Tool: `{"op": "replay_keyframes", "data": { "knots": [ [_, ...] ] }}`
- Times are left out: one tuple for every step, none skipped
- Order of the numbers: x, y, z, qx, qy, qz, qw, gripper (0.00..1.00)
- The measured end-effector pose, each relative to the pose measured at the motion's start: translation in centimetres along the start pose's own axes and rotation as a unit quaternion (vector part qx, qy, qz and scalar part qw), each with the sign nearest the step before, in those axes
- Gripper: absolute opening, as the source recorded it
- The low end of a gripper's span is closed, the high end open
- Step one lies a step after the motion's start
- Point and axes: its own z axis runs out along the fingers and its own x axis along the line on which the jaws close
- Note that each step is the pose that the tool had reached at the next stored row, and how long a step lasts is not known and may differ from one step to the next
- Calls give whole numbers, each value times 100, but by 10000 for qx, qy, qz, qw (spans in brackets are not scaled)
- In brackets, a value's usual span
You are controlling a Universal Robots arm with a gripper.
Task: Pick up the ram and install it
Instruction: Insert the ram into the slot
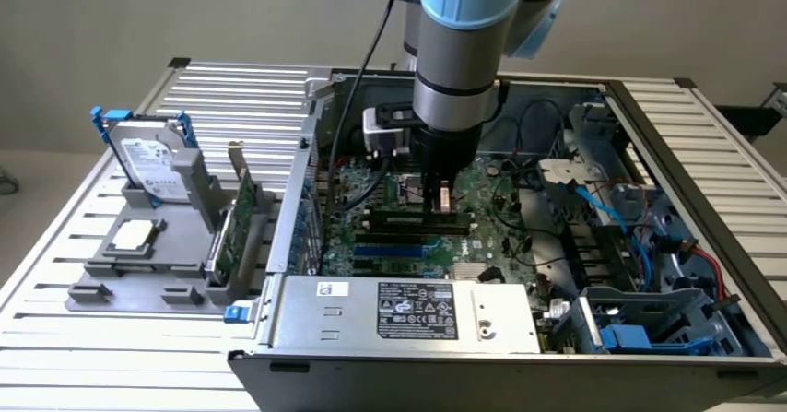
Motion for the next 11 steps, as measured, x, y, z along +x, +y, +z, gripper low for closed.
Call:
{"op": "replay_keyframes", "data": {
  "knots": [
    [0, 0, 2, 1, 0, -2, 10000, 14],
    [0, 0, 5, 0, 1, -3, 10000, 14],
    [0, 0, 7, 1, 1, -4, 10000, 14],
    [0, 0, 9, 1, 1, -4, 10000, 14],
    [0, 0, 11, 2, 1, -4, 10000, 14],
    [0, 0, 12, 2, 1, -4, 10000, 14],
    [-1, 0, 14, 2, 0, -4, 10000, 14],
    [-1, 0, 16, 2, 0, -5, 10000, 14],
    [-2, 0, 16, 2, 1, -5, 10000, 14],
    [-3, 0, 17, 3, 0, -5, 10000, 14],
    [-3, 0, 18, 3, 0, -6, 10000, 14]
  ]
}}
